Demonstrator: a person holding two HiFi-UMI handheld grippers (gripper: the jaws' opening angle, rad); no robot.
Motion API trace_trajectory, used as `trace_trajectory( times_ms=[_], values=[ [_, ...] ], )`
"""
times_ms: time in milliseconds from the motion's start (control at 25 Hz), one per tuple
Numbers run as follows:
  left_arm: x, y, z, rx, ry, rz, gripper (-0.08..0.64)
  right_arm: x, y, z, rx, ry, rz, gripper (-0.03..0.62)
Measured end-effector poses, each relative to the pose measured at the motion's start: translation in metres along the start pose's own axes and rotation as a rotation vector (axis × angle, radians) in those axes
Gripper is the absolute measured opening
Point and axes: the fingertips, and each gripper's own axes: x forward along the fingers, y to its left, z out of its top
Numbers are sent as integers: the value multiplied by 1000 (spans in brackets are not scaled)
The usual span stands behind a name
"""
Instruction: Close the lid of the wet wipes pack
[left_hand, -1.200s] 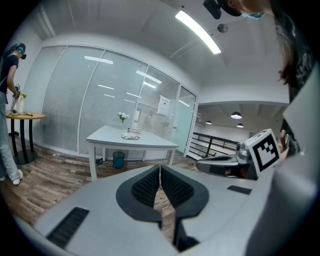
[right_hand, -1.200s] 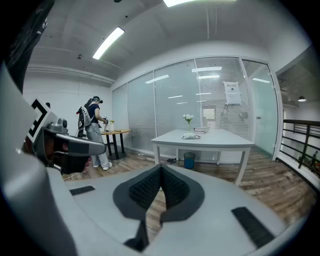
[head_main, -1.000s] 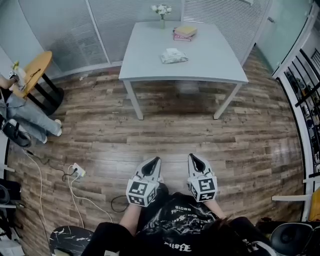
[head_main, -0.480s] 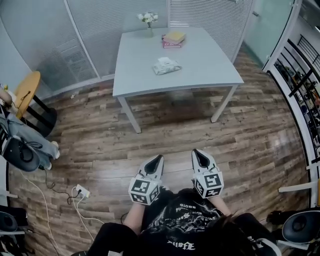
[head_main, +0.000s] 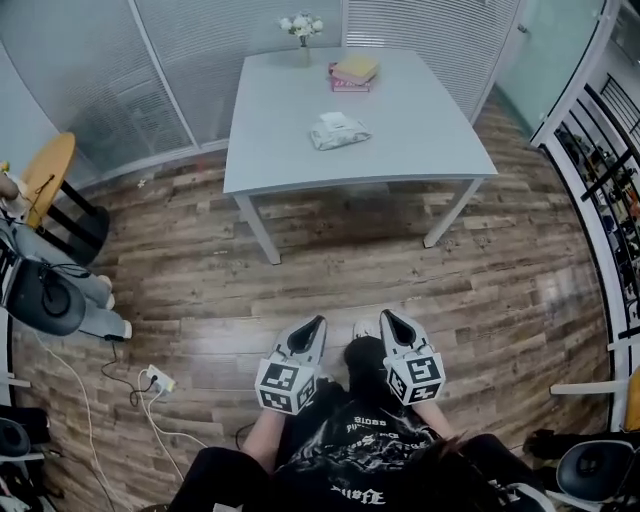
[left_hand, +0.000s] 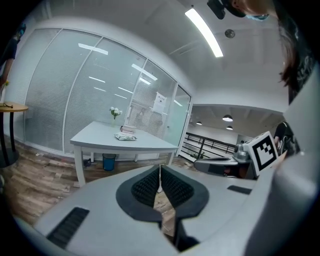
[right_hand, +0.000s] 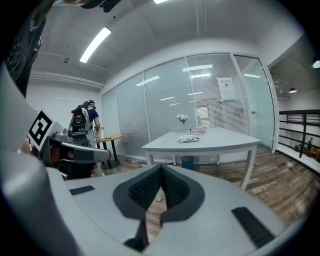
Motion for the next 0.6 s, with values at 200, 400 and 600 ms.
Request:
trace_trajectory(
  times_ms=[200, 400, 600],
  values=[
    [24, 10, 8, 0, 11, 25, 14, 42, -13, 4, -4, 12, 58, -2],
    [65, 18, 29, -17, 2, 39, 14, 83, -39, 28, -21, -9, 101, -2],
    [113, 35, 59, -70, -42, 82, 14, 119, -82, 56, -38, -31, 120, -2]
  ],
)
